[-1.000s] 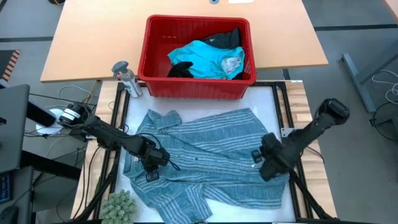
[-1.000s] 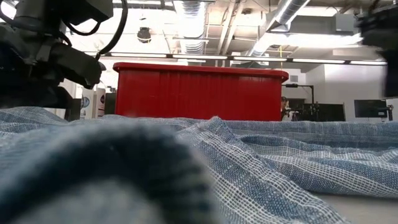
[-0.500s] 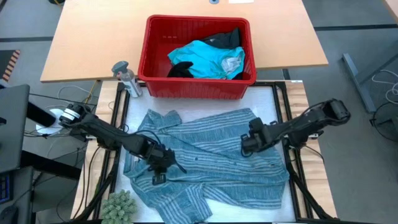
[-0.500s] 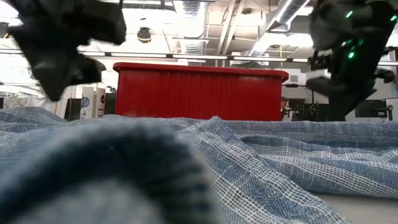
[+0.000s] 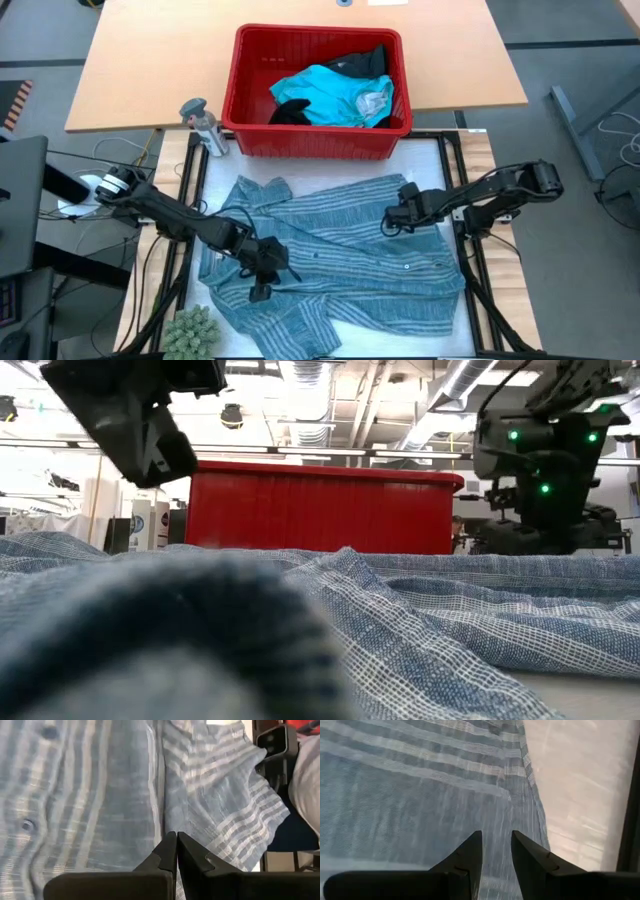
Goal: Fold Laundry from Bin
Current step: Fold the patterned blue shirt
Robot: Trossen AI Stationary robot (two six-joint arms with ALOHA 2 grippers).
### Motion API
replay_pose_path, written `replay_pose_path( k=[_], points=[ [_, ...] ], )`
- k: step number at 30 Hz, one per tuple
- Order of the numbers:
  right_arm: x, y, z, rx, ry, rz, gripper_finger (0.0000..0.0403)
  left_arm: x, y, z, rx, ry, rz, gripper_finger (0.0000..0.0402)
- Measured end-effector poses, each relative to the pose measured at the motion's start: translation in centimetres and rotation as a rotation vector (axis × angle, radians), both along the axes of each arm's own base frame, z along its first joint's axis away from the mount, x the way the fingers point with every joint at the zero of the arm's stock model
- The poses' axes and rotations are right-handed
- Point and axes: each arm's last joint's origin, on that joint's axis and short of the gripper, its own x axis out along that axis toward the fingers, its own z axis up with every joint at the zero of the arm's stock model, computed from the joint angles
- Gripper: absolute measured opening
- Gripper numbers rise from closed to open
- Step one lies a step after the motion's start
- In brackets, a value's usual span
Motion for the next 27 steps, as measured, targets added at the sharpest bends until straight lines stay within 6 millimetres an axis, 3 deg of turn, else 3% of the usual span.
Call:
replay_pose_path(
  k=[12, 21, 27],
  points=[
    [-1.1, -2.0, -1.6, -0.001, 0.009, -0.069, 0.0127, -1.2, 0.2, -2.8, -0.043, 0.061, 0.076, 0.0000],
    [-2.1, -5.2, -1.6, -0.046, 0.046, -0.219, 0.0127, -1.8, 0.5, -4.0, -0.049, 0.088, 0.112, 0.0000],
    [-3.0, -7.8, -1.2, -0.084, 0.047, -0.365, 0.0127, -1.7, 0.9, -3.7, -0.007, 0.056, 0.157, 0.0000]
  ],
)
